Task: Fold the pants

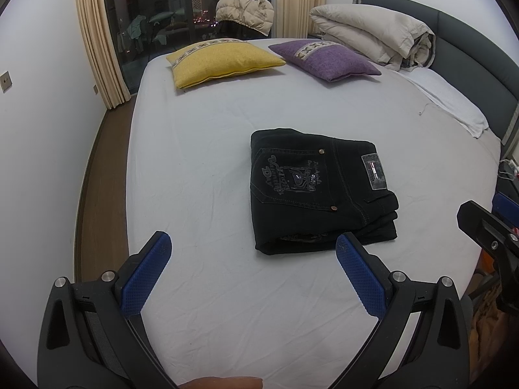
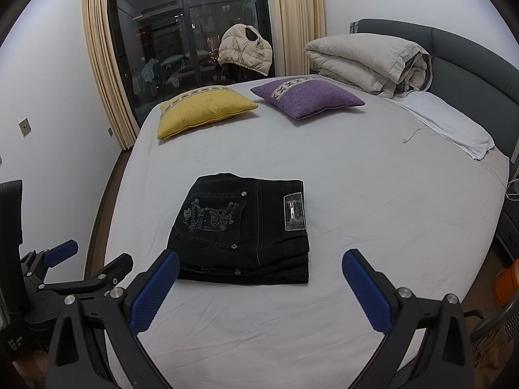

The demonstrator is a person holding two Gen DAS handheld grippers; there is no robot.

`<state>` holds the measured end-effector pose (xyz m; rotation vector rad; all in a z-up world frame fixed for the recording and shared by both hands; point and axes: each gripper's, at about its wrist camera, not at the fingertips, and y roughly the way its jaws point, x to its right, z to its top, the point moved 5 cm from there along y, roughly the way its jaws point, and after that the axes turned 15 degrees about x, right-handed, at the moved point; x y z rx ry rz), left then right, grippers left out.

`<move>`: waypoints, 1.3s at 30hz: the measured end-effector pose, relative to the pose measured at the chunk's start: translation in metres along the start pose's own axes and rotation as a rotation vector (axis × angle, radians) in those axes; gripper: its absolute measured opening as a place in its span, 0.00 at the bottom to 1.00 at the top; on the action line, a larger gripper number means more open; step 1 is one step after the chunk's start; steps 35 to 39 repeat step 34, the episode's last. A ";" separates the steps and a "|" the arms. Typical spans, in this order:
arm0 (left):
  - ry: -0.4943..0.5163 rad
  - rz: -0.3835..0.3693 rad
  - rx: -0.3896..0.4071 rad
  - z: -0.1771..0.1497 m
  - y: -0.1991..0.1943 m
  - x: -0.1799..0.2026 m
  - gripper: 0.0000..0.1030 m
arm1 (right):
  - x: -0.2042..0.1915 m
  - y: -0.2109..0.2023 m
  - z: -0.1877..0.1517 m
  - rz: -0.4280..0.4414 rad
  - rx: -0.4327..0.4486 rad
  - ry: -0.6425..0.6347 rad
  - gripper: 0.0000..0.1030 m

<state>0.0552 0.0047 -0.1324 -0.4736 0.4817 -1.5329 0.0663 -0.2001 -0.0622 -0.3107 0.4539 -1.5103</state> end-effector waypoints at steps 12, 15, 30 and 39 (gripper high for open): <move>0.002 -0.011 -0.003 0.000 0.002 -0.004 1.00 | -0.001 0.000 -0.001 0.000 0.000 0.000 1.00; 0.002 -0.014 -0.003 0.000 0.002 -0.004 1.00 | -0.001 0.000 -0.001 0.000 -0.001 0.000 1.00; 0.018 -0.025 -0.010 0.000 0.007 -0.006 1.00 | -0.001 -0.001 0.000 0.000 -0.003 0.001 1.00; 0.023 -0.021 -0.001 0.000 0.007 -0.006 1.00 | 0.000 -0.001 0.000 0.000 -0.002 0.002 1.00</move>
